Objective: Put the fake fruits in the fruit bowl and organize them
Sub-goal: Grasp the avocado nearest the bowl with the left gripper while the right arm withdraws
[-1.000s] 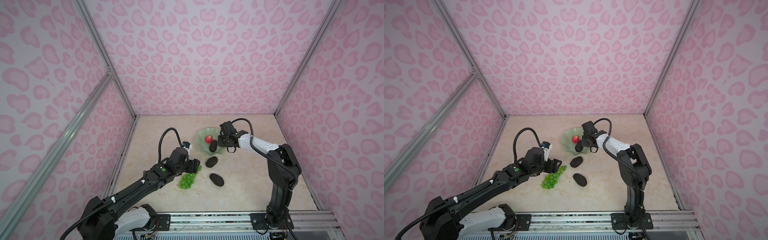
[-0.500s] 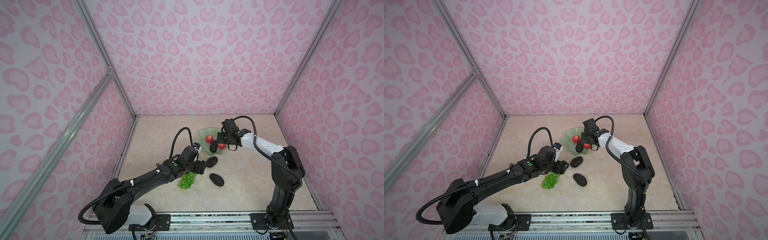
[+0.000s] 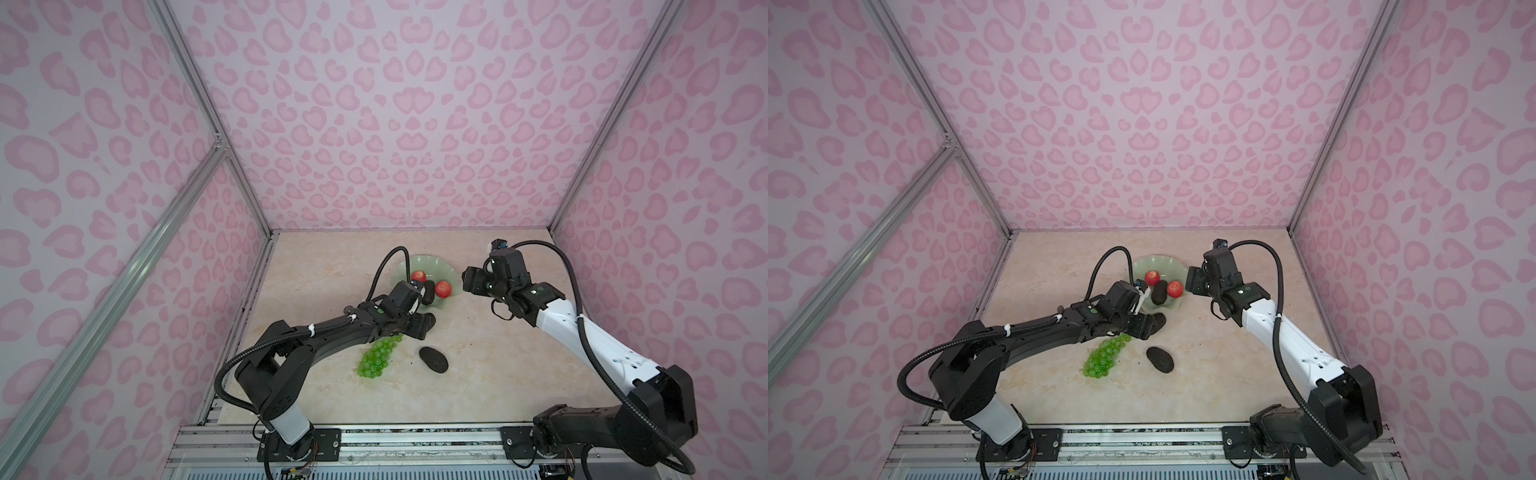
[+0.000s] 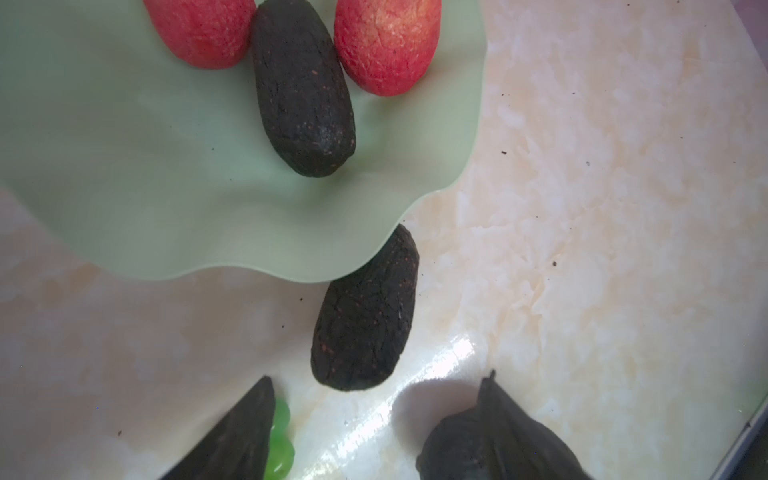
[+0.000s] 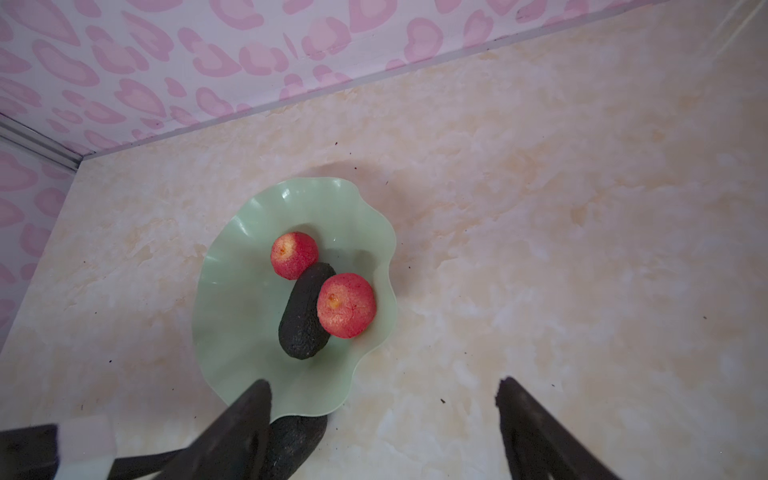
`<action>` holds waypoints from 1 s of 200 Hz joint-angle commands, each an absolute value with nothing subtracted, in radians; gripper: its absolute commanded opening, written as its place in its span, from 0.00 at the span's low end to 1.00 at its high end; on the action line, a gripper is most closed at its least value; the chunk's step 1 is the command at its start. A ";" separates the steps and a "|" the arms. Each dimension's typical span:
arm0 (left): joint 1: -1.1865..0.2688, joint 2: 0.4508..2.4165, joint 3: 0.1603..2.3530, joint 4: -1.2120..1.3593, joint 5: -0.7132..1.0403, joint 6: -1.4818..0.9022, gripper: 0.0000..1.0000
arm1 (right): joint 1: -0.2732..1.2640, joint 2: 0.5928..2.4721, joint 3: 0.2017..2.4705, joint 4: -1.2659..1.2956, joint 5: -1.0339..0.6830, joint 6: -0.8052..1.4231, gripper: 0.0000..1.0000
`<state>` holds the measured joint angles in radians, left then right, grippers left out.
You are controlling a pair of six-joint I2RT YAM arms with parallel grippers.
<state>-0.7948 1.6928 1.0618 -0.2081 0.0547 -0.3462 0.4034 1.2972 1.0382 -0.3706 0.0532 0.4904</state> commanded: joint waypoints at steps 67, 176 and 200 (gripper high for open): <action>-0.798 1.866 1.153 -0.227 0.043 -0.362 0.74 | 0.359 1.170 0.964 -0.379 0.063 0.504 0.89; -0.815 1.794 1.122 -0.265 0.019 -0.344 0.40 | 0.341 1.164 0.927 -0.362 0.060 0.514 0.88; -0.843 1.679 1.076 -0.308 0.002 -0.334 0.40 | 0.338 1.167 0.922 -0.362 0.058 0.512 0.88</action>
